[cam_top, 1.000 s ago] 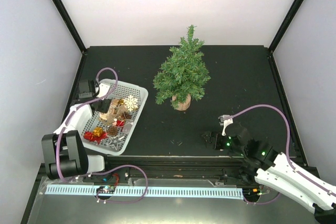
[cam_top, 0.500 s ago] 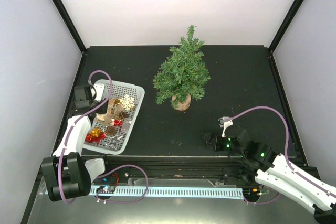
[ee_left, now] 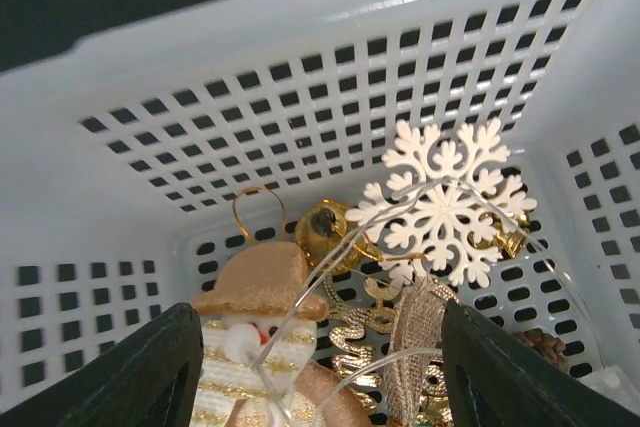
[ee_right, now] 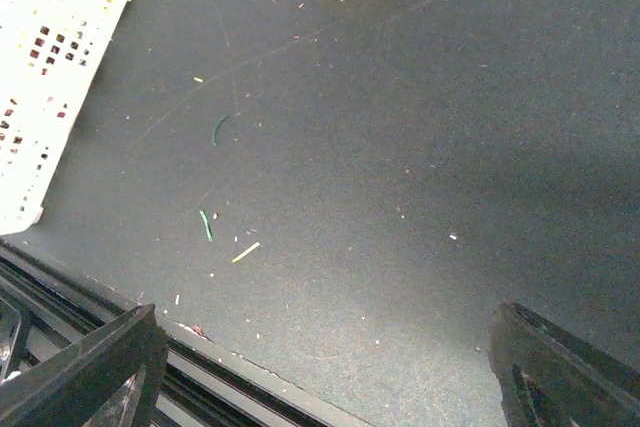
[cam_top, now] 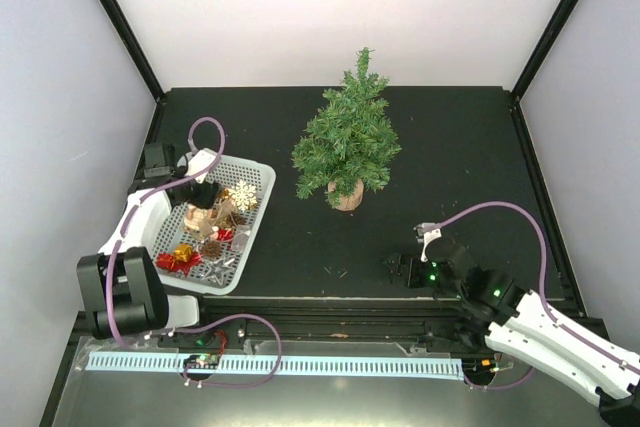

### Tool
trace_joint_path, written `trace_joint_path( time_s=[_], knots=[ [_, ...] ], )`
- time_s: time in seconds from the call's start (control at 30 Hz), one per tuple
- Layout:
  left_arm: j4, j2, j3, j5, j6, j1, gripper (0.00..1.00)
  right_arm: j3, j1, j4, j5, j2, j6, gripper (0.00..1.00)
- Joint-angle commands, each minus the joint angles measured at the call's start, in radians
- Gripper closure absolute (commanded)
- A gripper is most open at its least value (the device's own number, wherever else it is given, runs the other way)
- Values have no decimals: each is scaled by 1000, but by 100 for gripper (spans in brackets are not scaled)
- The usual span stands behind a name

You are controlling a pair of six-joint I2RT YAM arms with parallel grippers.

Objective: Decorate the small christmas tree

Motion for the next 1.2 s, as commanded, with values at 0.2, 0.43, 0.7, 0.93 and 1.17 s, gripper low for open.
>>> trace_joint_path(
  time_s=[0.2,0.43,0.7,0.93,1.17],
  knots=[
    [-17,107,27,15,104,25,46,29,0,39,-11,51,-8,12],
    [30,156,25,-12,113,40,43,26,-1,63,-21,70,-4,12],
    [47,231,41,-20,111,47,64,24,0,70,-20,70,6,12],
    [-33,204,106,40,92,57,98,29,0,73,-23,60,8,12],
    [-172,10,214,106,80,57,98,26,0,80,-32,57,7,12]
  ],
)
